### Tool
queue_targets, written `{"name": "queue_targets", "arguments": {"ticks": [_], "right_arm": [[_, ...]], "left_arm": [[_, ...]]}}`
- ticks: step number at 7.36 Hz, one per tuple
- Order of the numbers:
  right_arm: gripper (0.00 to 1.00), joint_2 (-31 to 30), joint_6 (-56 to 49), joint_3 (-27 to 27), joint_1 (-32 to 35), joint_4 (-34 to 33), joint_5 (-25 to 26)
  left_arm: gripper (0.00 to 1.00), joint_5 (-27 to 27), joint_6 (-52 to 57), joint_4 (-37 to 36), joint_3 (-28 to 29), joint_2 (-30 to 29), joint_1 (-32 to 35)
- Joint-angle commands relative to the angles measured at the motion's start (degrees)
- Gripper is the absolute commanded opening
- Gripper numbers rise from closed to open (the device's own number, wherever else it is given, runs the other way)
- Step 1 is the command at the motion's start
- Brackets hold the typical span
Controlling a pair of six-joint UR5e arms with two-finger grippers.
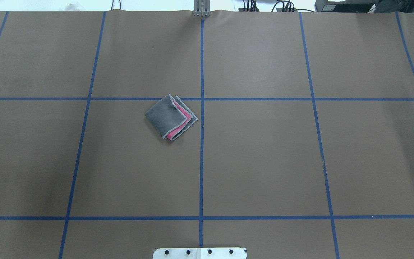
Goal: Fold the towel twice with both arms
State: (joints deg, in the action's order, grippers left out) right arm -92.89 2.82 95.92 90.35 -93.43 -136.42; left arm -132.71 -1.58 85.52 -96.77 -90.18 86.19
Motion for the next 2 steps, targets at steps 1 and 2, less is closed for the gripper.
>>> {"name": "queue_targets", "arguments": {"ticks": [1,2], "right_arm": [[0.99,0.1,0.0,0.0,0.0,0.0,0.0],[0.99,0.1,0.0,0.1,0.1,0.0,0.0]], "left_arm": [[1.00,0.0,0.0,0.0,0.1,0.0,0.0],[1.00,0.0,0.0,0.0,0.1,0.0,0.0]]}}
